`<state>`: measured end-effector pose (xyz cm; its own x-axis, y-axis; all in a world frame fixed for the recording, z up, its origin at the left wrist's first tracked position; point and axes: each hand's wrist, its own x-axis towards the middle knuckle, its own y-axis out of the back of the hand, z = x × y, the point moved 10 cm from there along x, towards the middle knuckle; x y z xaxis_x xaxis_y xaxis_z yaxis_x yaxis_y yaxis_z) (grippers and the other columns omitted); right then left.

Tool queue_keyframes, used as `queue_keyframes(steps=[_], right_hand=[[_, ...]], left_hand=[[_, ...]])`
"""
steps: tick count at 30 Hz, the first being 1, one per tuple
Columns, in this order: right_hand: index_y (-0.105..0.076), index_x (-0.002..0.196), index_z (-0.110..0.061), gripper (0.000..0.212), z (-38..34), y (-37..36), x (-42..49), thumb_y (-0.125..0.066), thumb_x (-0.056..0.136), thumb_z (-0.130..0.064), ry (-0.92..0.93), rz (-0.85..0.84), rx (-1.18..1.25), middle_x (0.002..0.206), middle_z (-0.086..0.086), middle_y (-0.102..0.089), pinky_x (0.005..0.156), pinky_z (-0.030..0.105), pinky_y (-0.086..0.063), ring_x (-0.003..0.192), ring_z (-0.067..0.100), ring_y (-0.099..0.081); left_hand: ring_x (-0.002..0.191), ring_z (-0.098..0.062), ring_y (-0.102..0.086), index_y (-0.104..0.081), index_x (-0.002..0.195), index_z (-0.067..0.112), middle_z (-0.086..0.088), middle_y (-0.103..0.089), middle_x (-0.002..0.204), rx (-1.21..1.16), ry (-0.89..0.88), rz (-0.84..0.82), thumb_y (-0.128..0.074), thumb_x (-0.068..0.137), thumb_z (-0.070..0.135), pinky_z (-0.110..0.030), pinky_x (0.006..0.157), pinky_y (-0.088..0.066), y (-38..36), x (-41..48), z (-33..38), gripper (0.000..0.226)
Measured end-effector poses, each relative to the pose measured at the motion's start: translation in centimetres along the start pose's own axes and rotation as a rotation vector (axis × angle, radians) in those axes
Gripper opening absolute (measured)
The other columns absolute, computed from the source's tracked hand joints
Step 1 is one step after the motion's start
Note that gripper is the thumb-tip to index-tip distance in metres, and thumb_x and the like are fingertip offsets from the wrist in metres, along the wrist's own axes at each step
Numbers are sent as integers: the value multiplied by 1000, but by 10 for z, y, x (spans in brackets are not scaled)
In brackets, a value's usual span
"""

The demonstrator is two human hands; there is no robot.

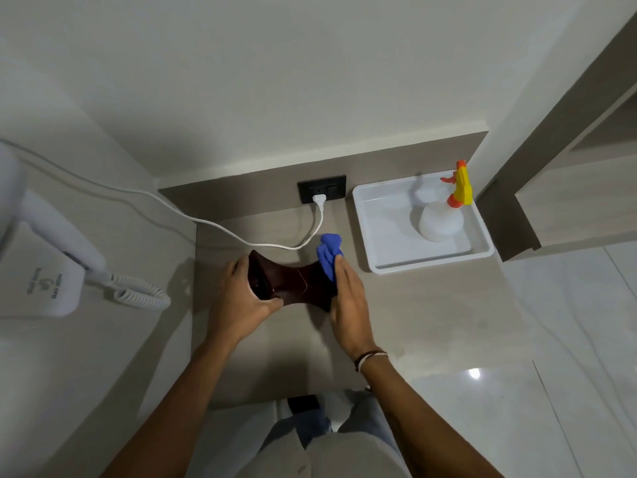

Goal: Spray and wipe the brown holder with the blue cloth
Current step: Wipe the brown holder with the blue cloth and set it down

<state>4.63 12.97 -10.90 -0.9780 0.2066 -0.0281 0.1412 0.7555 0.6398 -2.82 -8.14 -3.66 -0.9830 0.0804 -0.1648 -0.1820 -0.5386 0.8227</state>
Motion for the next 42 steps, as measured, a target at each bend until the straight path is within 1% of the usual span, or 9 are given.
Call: queue_keyframes(steps=[6, 9, 12, 19, 24, 29, 35, 38, 42], right_hand=[[-7, 171, -5, 76, -75, -56, -36, -7, 97, 11, 387, 32, -219, 180, 19, -6, 133, 54, -21, 167, 40, -7], [-26, 167, -1, 76, -44, -47, -19, -37, 94, 13, 289, 47, -337, 177, 22, -18, 123, 58, -43, 163, 48, -18], [-24, 168, -1, 88, -4, -23, -8, -51, 87, 23, 96, 124, -338, 179, 19, -12, 122, 55, -44, 164, 46, -15], [-12, 170, -2, 64, -81, -58, -29, 0, 108, 7, 487, 98, -403, 179, 21, -11, 130, 59, -24, 166, 46, -7], [-35, 165, -2, 83, -29, 1, 6, -49, 87, 24, 216, 152, -214, 174, 16, -32, 130, 52, -37, 162, 37, -31], [-53, 153, -1, 65, 27, 61, 28, -41, 94, 22, -166, 250, 385, 154, 11, -57, 122, 16, -41, 139, 1, -53], [-56, 152, -6, 61, 93, 101, 50, -33, 99, 14, -544, 301, 667, 149, 23, -63, 112, 68, -50, 132, 53, -60], [-53, 156, -7, 62, 113, 123, 65, -33, 101, 13, -566, 276, 588, 151, 20, -61, 115, 61, -51, 131, 46, -62], [-55, 151, -7, 62, 114, 139, 92, -30, 99, 12, -459, 145, 407, 120, 19, -67, 83, 39, -54, 84, 30, -64]], left_hand=[[68, 8, -71, -74, 80, 27, 25, -76, 75, -267, 175, -87, -95, 56, 26, -7, 52, -45, -1, 5, -7, 31], [62, -1, -70, -76, 72, 31, 32, -71, 64, -258, 299, -74, -94, 54, 36, -14, 47, -45, 13, 3, -23, 27], [55, 2, -68, -75, 70, 52, 34, -69, 62, -232, 354, -99, -93, 54, 45, -24, 52, -42, 21, -1, -28, 25], [58, 2, -72, -82, 75, 41, 13, -78, 64, -327, 325, -123, -90, 56, 42, -8, 43, -41, 8, 2, -11, 21], [58, 2, -69, -74, 77, 27, 18, -74, 64, -208, 291, -50, -95, 55, 39, -12, 42, -42, 24, 9, -16, 33], [77, -5, -56, -65, 106, 32, 19, -56, 91, 74, 31, -4, -86, 43, 48, -21, 61, -39, 29, 20, 20, 68], [124, -26, -55, -50, 145, 19, -2, -58, 136, 378, -139, -42, -93, 52, 50, -39, 99, -52, 5, 27, 52, 107], [125, -27, -53, -48, 148, 16, -3, -57, 137, 491, -181, -47, -92, 53, 48, -40, 105, -46, -6, 31, 63, 110], [123, -28, -53, -49, 149, 15, -4, -57, 136, 544, -224, -50, -91, 51, 46, -40, 107, -45, -17, 33, 72, 111]])
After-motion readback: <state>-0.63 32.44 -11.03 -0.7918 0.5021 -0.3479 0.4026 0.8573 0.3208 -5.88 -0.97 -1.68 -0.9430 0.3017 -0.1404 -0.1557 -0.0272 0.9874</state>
